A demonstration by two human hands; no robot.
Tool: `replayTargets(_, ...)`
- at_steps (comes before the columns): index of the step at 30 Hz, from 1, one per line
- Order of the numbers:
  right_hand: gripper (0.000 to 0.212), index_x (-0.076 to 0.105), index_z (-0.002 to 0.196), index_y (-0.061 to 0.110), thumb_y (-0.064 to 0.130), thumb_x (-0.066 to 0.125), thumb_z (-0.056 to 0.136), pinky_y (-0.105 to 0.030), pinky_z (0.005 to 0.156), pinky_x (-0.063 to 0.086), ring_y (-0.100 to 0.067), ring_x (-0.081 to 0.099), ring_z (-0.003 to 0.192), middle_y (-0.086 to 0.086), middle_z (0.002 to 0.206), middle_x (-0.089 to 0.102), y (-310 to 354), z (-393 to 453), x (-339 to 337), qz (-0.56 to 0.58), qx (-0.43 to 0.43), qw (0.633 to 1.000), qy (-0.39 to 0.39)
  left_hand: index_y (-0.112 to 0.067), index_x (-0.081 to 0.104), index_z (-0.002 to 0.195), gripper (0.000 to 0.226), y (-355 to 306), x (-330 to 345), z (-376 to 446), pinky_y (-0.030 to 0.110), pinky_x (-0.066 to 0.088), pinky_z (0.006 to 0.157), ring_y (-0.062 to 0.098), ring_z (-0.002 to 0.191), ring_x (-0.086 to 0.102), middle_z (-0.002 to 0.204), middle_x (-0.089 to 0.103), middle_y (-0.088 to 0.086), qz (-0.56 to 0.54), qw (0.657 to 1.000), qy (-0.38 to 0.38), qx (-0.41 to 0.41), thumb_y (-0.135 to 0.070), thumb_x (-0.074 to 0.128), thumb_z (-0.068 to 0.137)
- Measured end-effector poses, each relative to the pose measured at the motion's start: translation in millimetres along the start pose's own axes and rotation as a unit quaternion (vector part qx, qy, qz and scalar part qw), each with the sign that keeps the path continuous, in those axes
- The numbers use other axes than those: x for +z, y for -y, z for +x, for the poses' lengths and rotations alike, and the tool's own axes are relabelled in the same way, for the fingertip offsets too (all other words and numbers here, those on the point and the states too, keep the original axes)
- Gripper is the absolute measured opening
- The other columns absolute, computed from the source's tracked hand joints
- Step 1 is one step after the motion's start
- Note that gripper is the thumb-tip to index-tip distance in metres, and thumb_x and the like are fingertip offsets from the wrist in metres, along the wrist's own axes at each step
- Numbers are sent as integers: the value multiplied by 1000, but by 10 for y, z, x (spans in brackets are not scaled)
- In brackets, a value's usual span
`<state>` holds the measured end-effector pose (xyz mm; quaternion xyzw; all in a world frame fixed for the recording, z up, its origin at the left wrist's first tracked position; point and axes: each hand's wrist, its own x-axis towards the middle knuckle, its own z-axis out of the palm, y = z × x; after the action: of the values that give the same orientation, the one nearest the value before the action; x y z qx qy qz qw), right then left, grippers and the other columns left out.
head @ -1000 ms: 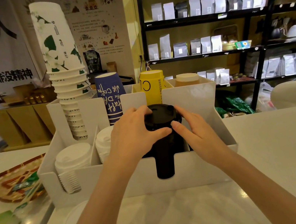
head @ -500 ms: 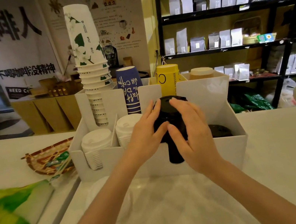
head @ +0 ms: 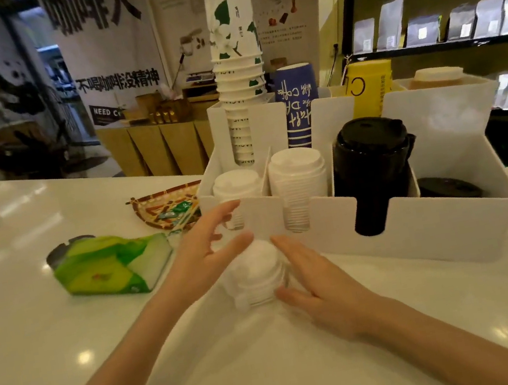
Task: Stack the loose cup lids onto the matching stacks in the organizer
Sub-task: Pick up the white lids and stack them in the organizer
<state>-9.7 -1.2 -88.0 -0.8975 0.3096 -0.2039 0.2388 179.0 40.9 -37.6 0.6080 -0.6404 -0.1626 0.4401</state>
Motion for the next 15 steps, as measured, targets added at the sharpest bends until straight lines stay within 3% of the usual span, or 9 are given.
replayTargets(3, 69, 0, 141, 39, 50, 41, 87, -24, 115, 6, -3, 3, 141, 10, 156, 1, -48, 6, 56, 2, 16, 999, 45, -45, 23, 132, 88, 157, 4, -178, 32, 29, 108, 7, 131, 28, 143, 29, -14, 50, 997, 58, -33, -54, 71, 59)
replayTargets(7, 70, 3, 141, 38, 47, 44, 86, -25, 115, 8, -4, 4, 141, 7, 156, 3, -61, -12, 79, 13, 18, 999, 44, -34, 10, 139, 113, 319, 108, -300, 28, 13, 113, 8, 140, 8, 154, 13, -8, 148, 978, 131, -68, -56, 76, 50)
replayTargets(11, 69, 5, 141, 37, 42, 47, 86, -28, 116, 13, -6, 12, 141, 6, 155, 11, -32, -17, 77, 29, 18, 999, 41, -29, 14, 141, 106, 344, 156, -342, 23, 20, 109, 9, 136, 22, 151, 23, -7, 153, 977, 129, -70, -52, 75, 57)
replayTargets(15, 67, 17, 141, 29, 30, 54, 85, -22, 113, 17, -3, 21, 137, 10, 150, 23, 10, -4, 55, 92, 28, 995, 25, -29, 22, 139, 96, 331, 170, -374, 19, 26, 103, 8, 130, 32, 147, 33, -7, 144, 983, 95, -55, -49, 73, 60)
